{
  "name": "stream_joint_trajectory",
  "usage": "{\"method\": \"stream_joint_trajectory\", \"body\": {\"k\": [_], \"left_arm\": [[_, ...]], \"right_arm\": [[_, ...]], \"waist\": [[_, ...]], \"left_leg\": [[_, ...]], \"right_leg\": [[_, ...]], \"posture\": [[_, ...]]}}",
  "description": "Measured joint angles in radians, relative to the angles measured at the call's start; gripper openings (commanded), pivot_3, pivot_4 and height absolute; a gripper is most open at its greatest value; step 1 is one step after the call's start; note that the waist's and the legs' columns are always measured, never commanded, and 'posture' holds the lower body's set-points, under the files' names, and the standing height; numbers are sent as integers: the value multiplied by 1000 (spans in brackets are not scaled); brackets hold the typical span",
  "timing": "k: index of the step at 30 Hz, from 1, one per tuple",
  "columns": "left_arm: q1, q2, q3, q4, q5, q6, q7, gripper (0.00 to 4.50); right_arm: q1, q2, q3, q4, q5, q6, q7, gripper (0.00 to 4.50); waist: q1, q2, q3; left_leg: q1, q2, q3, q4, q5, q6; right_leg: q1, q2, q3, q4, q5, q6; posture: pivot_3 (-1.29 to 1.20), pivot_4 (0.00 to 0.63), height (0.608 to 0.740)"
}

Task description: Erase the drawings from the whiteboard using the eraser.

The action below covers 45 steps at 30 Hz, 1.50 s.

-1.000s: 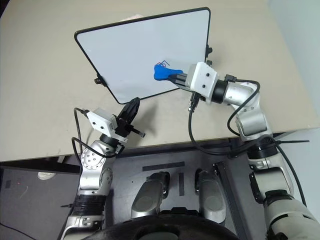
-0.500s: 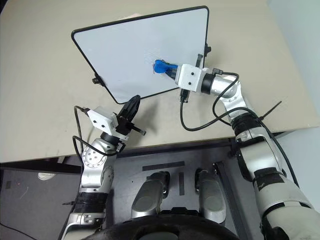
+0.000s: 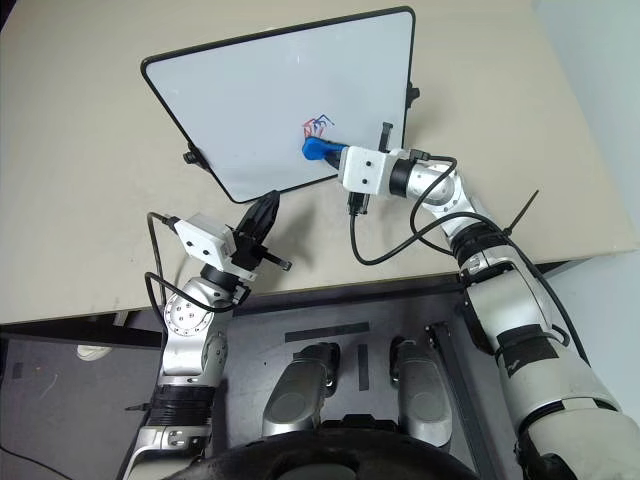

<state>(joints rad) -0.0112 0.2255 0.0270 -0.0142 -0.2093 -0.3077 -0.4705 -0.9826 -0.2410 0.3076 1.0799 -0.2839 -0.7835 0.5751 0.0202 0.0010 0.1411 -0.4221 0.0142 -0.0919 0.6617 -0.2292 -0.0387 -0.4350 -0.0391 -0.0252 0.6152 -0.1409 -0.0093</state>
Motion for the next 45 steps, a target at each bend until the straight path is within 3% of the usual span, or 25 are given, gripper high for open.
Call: {"method": "stream_joint_trajectory", "body": {"k": [11,20,34,45], "left_arm": [[-1,-6,-2,0,0,0,-3,0],[-4,-6,-2,1,0,0,-5,0],[-4,-7,-3,1,0,0,-4,0],[-6,-9,-4,2,0,0,-6,0]], "right_arm": [[-43,-14,-33,-17,8,-40,-86,28],[-18,66,-20,-6,26,-36,12,28],[-17,85,-19,21,29,-8,105,28],[-32,59,-24,20,1,-44,-64,28]], "waist": [[-9,1,1],[-16,1,0],[-15,1,0],[-14,1,1]], "left_leg": [[1,1,0,-2,1,0],[1,1,1,-5,3,0],[1,1,1,-7,2,-1],[1,1,1,-7,2,-1]], "right_leg": [[0,0,0,0,5,-4],[0,0,0,-5,2,1],[-1,0,0,-5,3,-1],[-2,0,0,-3,5,-5]], "posture": [[0,150,740],[0,150,740],[0,150,740],[0,150,740]]}}
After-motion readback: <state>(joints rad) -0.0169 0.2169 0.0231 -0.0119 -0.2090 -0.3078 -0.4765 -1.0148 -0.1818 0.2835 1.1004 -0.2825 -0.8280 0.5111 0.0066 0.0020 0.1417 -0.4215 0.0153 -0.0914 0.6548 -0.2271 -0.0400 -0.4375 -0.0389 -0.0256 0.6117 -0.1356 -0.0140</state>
